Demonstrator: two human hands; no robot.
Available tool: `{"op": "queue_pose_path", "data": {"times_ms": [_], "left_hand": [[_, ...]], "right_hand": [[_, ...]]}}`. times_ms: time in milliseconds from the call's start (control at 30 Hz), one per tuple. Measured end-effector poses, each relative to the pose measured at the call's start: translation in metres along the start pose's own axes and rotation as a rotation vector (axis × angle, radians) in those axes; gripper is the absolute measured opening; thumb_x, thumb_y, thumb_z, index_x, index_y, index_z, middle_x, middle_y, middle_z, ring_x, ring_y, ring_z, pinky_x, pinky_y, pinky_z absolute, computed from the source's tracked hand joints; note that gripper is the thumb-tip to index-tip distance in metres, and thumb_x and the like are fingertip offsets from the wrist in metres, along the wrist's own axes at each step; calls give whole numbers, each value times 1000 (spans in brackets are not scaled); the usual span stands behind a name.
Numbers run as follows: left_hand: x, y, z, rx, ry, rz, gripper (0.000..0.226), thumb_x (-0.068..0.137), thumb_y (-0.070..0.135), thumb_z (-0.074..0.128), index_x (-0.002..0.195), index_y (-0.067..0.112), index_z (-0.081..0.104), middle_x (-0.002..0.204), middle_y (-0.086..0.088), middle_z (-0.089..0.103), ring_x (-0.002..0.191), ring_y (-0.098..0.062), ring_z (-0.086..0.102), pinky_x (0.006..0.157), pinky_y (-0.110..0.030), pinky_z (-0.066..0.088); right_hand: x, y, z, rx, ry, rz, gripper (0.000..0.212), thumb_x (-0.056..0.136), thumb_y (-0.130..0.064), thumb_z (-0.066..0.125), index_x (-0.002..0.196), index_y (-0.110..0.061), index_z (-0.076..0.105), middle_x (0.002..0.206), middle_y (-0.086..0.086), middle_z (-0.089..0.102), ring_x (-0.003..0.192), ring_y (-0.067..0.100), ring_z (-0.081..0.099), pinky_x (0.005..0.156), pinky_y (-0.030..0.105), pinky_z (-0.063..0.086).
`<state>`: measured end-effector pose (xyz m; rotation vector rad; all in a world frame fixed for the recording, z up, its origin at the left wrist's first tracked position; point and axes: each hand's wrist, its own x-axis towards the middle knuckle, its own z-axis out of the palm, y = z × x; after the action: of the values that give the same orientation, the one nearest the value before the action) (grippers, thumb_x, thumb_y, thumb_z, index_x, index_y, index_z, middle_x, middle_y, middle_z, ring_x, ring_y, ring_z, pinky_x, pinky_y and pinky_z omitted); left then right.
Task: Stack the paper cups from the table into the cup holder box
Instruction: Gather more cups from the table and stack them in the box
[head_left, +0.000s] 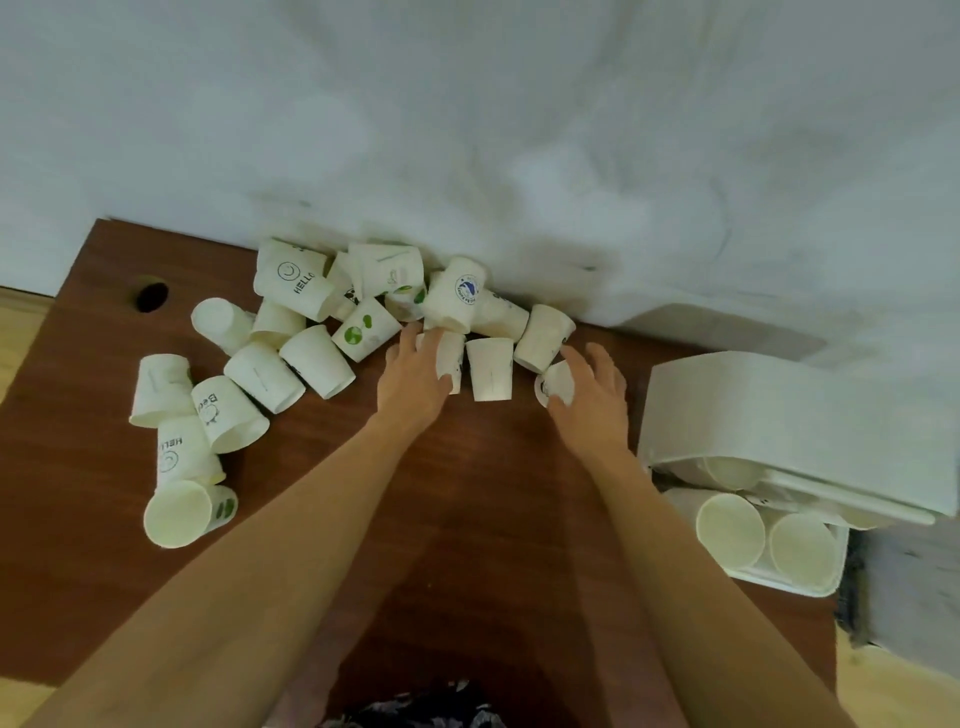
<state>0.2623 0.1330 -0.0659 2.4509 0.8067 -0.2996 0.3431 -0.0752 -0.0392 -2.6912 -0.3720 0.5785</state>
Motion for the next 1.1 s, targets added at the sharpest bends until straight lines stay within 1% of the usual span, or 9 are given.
{"op": "queue_pose_path", "data": {"times_ms": [100, 233, 433, 533, 633, 700, 900, 1033, 1100], "left_hand": [[-2, -5, 3, -18, 29, 21, 68, 86, 19, 67, 143, 21, 30, 146, -9, 29, 123, -32, 43, 92, -44, 47], [-9, -4, 6, -25, 47, 24, 72, 80, 22, 75, 138, 23, 32, 135, -9, 33, 117, -30, 42, 83, -41, 50], [-25, -4, 9, -15, 133, 133, 37, 85, 23, 69, 118, 12, 56, 122, -9, 50, 117, -27, 39, 86, -36, 47], [-43, -5, 12, -48, 178, 228, 18, 89, 19, 63, 104, 11, 65, 107, -7, 61, 114, -26, 44, 86, -35, 45], [-65, -6, 15, -85, 171, 261, 8, 88, 18, 65, 95, 14, 68, 98, -1, 65, 110, -23, 47, 81, -34, 48], [-78, -5, 17, -96, 162, 273, 7, 87, 18, 67, 94, 15, 68, 96, 1, 66, 108, -21, 50, 82, -34, 49], [-111, 10, 13, -96, 166, 306, 10, 88, 20, 67, 97, 16, 68, 102, 2, 67, 108, -16, 53, 86, -28, 43], [-132, 34, 5, -124, 74, 338, 18, 94, 23, 61, 110, 16, 66, 109, 1, 66, 101, -13, 56, 86, -27, 47], [-141, 49, 5, -94, 45, 367, 20, 96, 25, 56, 114, 19, 64, 112, 2, 64, 101, -13, 54, 86, -26, 46]], "right_hand": [[4, 3, 10, 61, -27, 31, 61, 90, -15, 62, 145, -27, 39, 156, 3, 24, 138, 33, 28, 106, 45, 38], [-8, 9, 19, 145, 62, 101, 55, 85, -10, 64, 136, -23, 47, 145, 3, 38, 124, 31, 44, 98, 40, 44], [-47, 12, 21, 333, 200, 273, 44, 79, -12, 73, 115, -12, 47, 123, 4, 46, 92, 18, 50, 76, 28, 38], [-68, 19, 30, 352, 139, 351, 50, 78, -18, 74, 116, -12, 42, 119, 4, 45, 97, 27, 56, 76, 33, 42], [-82, 25, 36, 289, -77, 348, 84, 79, -26, 73, 146, -30, 22, 133, 5, 38, 105, 31, 57, 89, 43, 49], [-88, 27, 36, 248, -166, 329, 96, 81, -29, 71, 152, -39, 8, 138, 7, 36, 110, 31, 56, 93, 43, 47], [-97, 36, 23, 319, -242, 297, 94, 84, -26, 70, 152, -43, 8, 141, 8, 36, 114, 27, 52, 91, 39, 49], [-111, 41, 7, 635, -216, 285, 94, 84, -20, 69, 144, -61, 9, 140, 2, 37, 112, 22, 53, 89, 48, 56], [-124, 43, -7, 778, -155, 255, 91, 85, -14, 68, 143, -60, 15, 135, 0, 41, 113, 20, 55, 86, 45, 59]]}}
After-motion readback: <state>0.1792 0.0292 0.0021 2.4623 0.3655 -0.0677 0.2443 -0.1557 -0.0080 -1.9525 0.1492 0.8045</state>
